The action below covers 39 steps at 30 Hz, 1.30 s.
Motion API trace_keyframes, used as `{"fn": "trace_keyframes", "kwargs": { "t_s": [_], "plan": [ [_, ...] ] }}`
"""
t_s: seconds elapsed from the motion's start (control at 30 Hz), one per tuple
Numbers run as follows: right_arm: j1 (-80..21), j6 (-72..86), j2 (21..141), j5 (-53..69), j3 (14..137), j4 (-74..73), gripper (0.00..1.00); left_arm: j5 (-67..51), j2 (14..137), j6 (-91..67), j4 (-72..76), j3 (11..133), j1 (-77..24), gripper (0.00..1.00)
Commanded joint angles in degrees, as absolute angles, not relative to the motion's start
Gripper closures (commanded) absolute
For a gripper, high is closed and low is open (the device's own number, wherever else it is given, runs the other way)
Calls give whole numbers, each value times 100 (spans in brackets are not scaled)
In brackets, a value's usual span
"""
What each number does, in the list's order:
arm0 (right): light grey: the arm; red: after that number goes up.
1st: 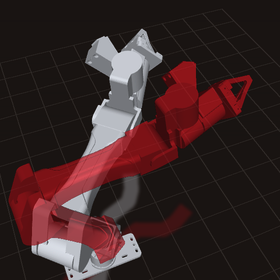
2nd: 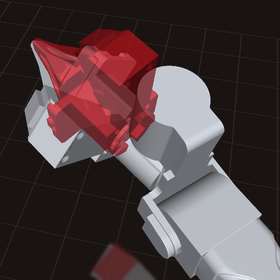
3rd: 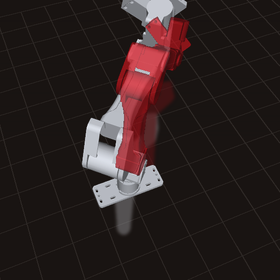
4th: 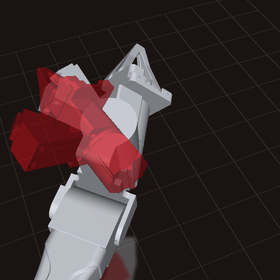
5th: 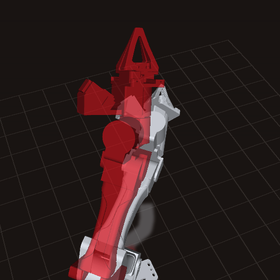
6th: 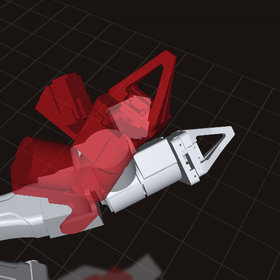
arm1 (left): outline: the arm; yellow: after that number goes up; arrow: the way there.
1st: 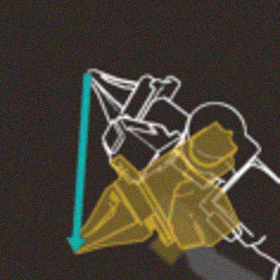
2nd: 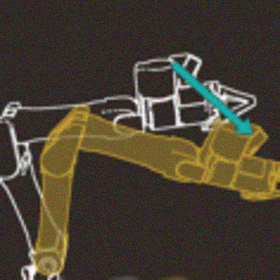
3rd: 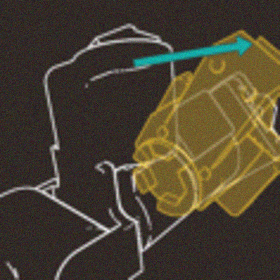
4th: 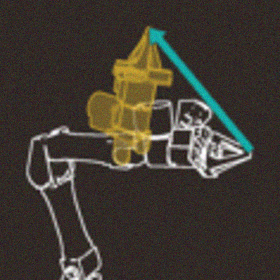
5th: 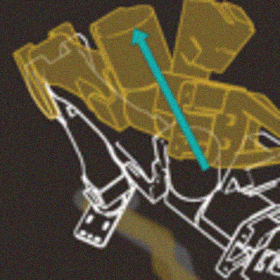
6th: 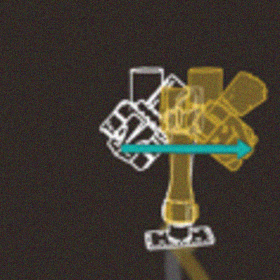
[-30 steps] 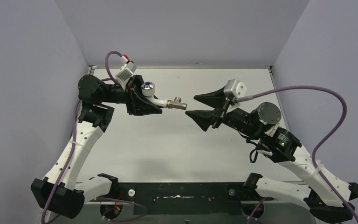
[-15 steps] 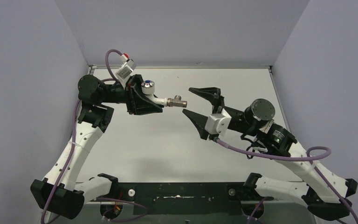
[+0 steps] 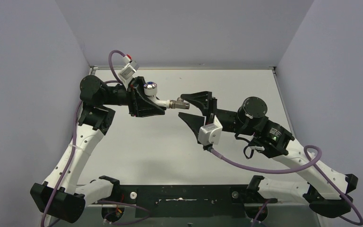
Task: Install the water faucets
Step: Screw the water faucet onto the adaptor.
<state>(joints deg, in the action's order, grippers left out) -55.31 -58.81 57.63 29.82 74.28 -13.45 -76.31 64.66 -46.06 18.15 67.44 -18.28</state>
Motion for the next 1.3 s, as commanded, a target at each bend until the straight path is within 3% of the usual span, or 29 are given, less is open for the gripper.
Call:
{"fn": "trace_keyframes", "kwargs": {
  "t_s": [0.0,0.47,0.77,1.07,1.27],
  "plan": [
    [-5639,-6142,5971,2854,7761,-1134,44,-7569,6383,-4584,1942,6877,-1837,100],
    [-5714,-6105,6227,2501,7875,-1231,60,-7700,6354,-4531,1916,6838,-1838,100],
    [-5723,-5834,6206,2218,7786,-1073,76,-7826,6372,-4447,1916,6864,-1831,100],
    [-5737,-4114,6209,1938,7743,-725,96,-7814,6314,-3857,1579,6959,-1830,100],
    [-5745,-3180,6219,1763,7655,-751,100,-7608,6331,-2965,585,7253,-1828,100]
  ]
}}
